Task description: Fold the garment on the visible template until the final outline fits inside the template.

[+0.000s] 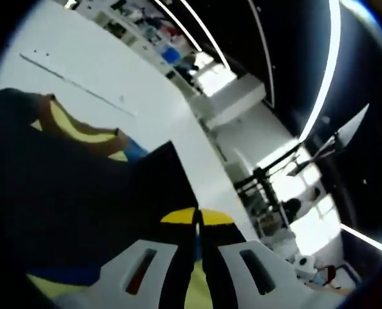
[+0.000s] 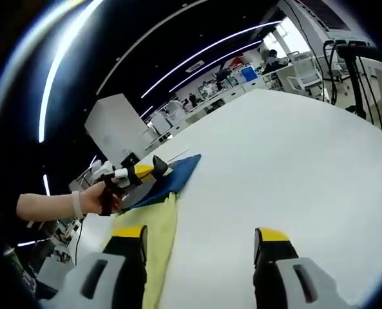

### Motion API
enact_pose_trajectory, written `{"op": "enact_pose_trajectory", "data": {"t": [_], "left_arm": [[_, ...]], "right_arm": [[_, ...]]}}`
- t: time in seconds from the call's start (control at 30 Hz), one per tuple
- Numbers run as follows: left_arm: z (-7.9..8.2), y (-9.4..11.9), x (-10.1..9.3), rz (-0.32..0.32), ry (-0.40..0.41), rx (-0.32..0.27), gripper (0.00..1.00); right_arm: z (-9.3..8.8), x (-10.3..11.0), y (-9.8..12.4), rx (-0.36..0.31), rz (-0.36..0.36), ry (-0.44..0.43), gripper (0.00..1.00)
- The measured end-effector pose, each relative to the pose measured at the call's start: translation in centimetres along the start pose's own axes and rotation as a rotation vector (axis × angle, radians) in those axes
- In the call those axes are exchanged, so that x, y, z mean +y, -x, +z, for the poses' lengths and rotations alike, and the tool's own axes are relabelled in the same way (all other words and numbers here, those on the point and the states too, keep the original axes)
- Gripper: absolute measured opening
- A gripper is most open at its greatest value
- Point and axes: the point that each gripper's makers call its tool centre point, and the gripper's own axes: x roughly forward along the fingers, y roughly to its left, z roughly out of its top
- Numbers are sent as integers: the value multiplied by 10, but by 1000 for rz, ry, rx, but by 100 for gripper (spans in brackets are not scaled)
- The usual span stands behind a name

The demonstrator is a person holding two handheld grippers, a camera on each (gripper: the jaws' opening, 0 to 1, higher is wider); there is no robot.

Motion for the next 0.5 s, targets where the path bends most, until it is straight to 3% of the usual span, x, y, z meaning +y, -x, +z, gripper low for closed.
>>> {"op": "enact_pose_trajectory", "data": {"t": [0.33,0.47,0.5], "left_arm": [[-11,-6,7,19,-23,38,0],[-14,-7,10,22,-79,50,0],[-14,-9,12,24,-127,52,0]], "right_arm": [[-3,3,-5,1,6,-5,66],[-3,3,-6,3,9,-1,66],[-2,5,-7,1,19,4,67]]}}
